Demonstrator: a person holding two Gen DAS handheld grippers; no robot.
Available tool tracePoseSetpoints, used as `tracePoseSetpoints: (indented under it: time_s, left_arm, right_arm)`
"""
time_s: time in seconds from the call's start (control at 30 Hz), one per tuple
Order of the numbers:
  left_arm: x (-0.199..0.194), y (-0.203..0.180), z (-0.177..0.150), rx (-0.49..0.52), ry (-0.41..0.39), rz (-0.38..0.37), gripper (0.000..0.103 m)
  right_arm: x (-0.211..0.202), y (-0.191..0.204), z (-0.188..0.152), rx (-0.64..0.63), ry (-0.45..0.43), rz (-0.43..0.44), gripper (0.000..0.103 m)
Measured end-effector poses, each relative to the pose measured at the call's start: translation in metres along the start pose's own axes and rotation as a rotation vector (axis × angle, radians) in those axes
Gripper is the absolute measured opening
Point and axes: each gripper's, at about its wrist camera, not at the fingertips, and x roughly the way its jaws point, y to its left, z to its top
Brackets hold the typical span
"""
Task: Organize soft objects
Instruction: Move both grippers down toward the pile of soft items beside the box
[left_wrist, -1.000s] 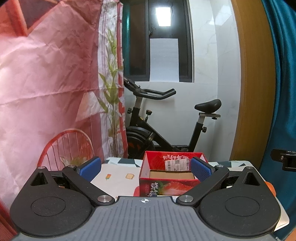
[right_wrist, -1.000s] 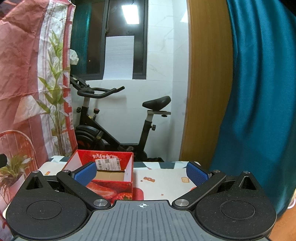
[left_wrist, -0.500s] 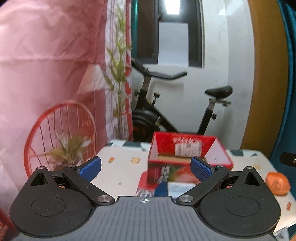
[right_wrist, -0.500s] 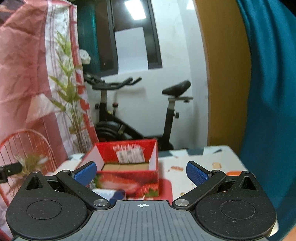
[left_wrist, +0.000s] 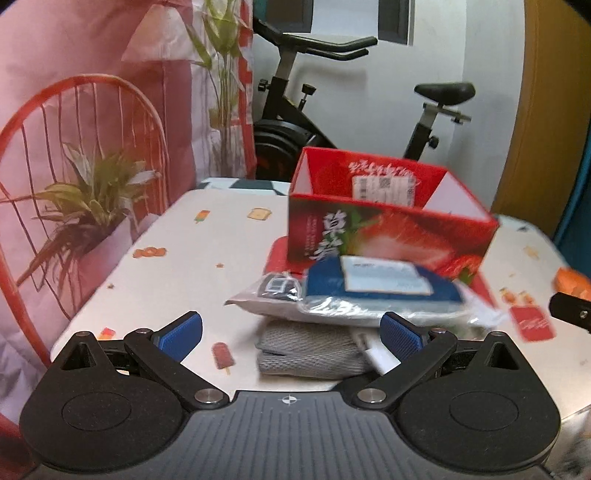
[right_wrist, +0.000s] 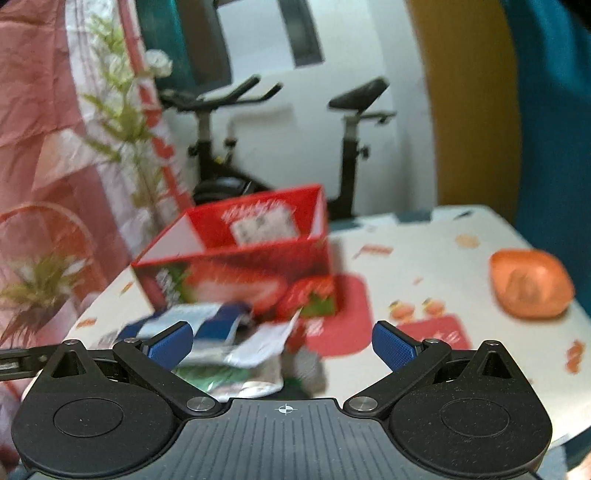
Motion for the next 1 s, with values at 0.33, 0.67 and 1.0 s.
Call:
tracePoseSetpoints:
  time_s: [0.33, 0.67, 1.0]
  left_arm:
    - [0.041, 0.018, -0.029, -0.079, 0.083, -0.039, 0.103]
    - [0.076, 0.028, -0.047, -0.130, 0.256, -0.042, 0.103]
    - [0.087, 0.022, -0.050, -0.095, 0.315, -0.092, 0.102]
  right_arm:
    - [0.028, 0.017, -0.033, -0.197, 0.057, -0.087, 0.103]
    - [0.076, 0.008, -0.061, -0.168, 0.289, -0.097, 0.103]
    - [0.093, -0.011, -0.069, -0.092, 0.379, -0.075, 0.103]
